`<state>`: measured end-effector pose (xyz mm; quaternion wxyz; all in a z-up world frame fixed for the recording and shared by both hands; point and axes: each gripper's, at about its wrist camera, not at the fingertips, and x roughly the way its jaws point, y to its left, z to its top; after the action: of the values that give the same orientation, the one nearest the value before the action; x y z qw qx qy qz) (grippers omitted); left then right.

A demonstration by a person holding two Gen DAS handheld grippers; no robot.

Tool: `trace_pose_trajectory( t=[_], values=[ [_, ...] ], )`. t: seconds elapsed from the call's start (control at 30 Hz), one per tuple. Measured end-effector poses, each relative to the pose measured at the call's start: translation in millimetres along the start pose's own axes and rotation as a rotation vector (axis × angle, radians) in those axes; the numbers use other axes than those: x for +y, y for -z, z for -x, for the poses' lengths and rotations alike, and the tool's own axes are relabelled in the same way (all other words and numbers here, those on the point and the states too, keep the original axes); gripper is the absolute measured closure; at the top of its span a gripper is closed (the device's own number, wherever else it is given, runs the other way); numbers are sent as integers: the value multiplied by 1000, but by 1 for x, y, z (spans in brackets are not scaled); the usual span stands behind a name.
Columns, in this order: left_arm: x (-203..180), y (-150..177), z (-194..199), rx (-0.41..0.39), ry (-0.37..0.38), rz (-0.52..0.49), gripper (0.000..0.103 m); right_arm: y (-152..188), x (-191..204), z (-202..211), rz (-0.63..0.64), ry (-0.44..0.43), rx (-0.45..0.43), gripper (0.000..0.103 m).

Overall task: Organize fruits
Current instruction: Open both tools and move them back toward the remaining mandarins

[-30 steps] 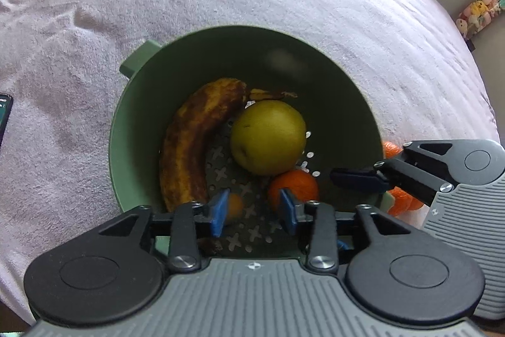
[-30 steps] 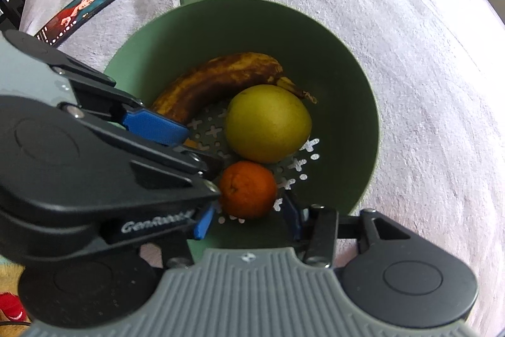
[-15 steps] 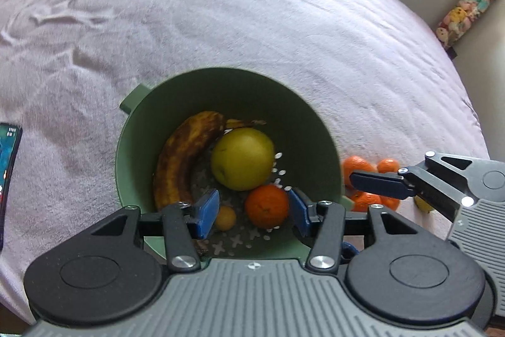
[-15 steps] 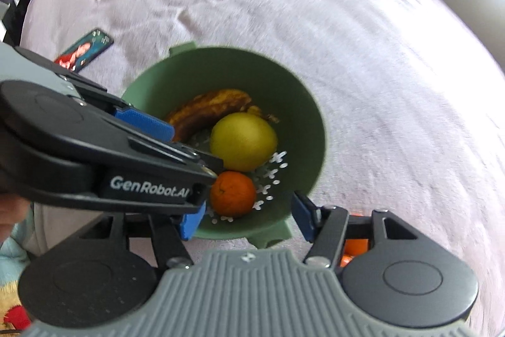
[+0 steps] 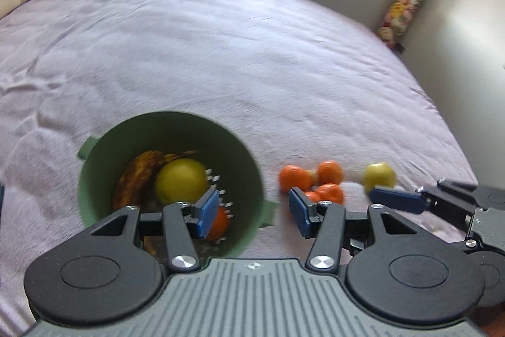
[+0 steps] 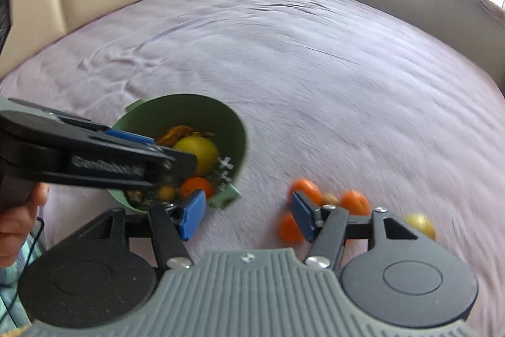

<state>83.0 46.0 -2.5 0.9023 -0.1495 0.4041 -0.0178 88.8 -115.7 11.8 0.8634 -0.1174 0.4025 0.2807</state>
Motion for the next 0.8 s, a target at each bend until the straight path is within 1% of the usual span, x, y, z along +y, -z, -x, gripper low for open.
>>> trace_pose_trajectory(
  t=[0.13, 0.27, 0.33, 0.4, 0.57, 0.67, 0.8],
  values=[
    [-17, 7, 3, -24, 50, -65, 43, 23, -21, 16, -129, 28, -25, 45],
    [-31, 16, 1, -41, 78, -133, 43, 44, -36, 26, -266, 43, -39, 45],
    [-39, 21, 0, -50, 86, -170, 43, 53, -42, 29, -293, 72, -53, 45],
    [-46, 26, -1, -61, 89, -207, 43, 61, -47, 30, -309, 103, -53, 45],
    [-63, 37, -7, -87, 86, -299, 43, 75, -67, 32, -383, 138, -50, 45],
    [-74, 45, -11, -96, 81, -354, 43, 80, -78, 27, -432, 144, -41, 44],
    [-88, 54, -23, -88, 60, -409, 43, 87, -88, 16, -486, 148, -16, 44]
  ],
)
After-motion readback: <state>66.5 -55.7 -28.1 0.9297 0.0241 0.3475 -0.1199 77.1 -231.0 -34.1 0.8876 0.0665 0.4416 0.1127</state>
